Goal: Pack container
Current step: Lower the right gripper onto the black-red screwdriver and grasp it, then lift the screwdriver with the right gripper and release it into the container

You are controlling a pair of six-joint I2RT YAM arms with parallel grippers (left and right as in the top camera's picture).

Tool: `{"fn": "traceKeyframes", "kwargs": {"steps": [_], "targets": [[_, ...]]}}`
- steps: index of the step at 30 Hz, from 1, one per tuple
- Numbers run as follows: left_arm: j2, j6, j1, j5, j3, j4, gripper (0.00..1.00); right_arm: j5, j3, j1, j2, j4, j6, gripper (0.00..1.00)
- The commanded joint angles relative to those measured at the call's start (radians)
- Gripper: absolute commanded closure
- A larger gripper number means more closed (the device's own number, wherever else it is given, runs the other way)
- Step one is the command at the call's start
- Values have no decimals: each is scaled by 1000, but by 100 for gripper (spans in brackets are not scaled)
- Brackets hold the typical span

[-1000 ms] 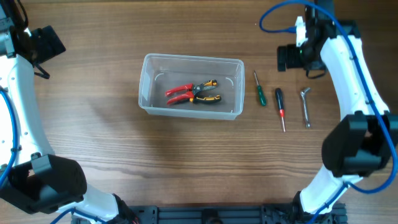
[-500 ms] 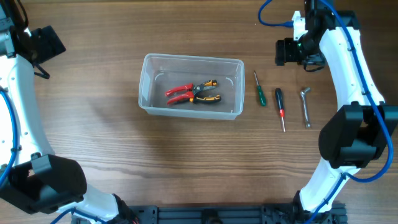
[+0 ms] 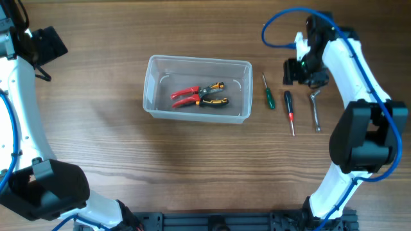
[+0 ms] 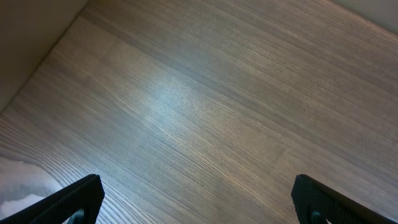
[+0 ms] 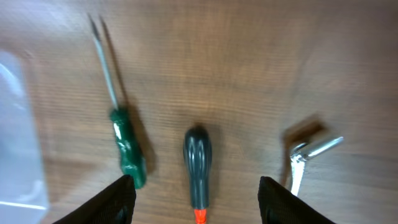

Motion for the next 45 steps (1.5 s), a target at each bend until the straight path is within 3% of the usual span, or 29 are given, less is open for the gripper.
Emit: {"fn": "traceKeyframes", "kwargs": {"steps": [1,7,16,18,21,29,32,40,45], "targets": [[-10,-10,3,-5,13,0,0,-1,-108,-5,13,42,1,37],[-10,-10,3,-5,13,0,0,3,-248,-5,13,143,1,37],[-10,-10,3,-5,13,0,0,3,-278,-5,13,234,0,38],[-10,-10,3,-5,13,0,0,3,-278,-5,13,240,-2,44],[-10,-10,3,-5,13,0,0,3,-278,-5,13,241,-6,64],[-10,-10,3,-5,13,0,0,11,-278,-5,13,239,-28,74],[-10,-10,3,-5,13,0,0,37,-277,-5,13,241,-26,96],[-10,-10,3,-5,13,0,0,37,-207,-5,11,210,-26,96],[-10,-10,3,-5,13,0,0,36,109,-4,10,56,-29,96]]}}
